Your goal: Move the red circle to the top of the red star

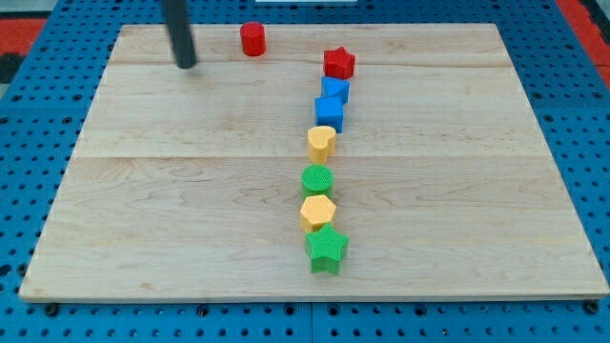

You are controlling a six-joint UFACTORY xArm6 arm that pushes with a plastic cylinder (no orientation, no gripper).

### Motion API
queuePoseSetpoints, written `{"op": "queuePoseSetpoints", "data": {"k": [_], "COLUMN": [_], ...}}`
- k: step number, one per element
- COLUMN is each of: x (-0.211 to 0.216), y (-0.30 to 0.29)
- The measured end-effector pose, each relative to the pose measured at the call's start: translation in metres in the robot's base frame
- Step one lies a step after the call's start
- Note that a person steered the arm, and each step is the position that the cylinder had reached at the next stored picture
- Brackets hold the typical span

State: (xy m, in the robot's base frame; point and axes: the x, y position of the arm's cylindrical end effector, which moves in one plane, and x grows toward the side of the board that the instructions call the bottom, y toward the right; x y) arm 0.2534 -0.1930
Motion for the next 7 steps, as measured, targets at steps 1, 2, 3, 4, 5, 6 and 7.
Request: {"op": "queuePoseSetpoints", "data": {"k": [1,2,3,4,5,6,7], "x": [-0.040,-0.029,-0.021,-0.021,-0.027,-0.048,-0.048], "y": [0.017,0.098,0.134,0.166,0.159,0.170,0.202]}}
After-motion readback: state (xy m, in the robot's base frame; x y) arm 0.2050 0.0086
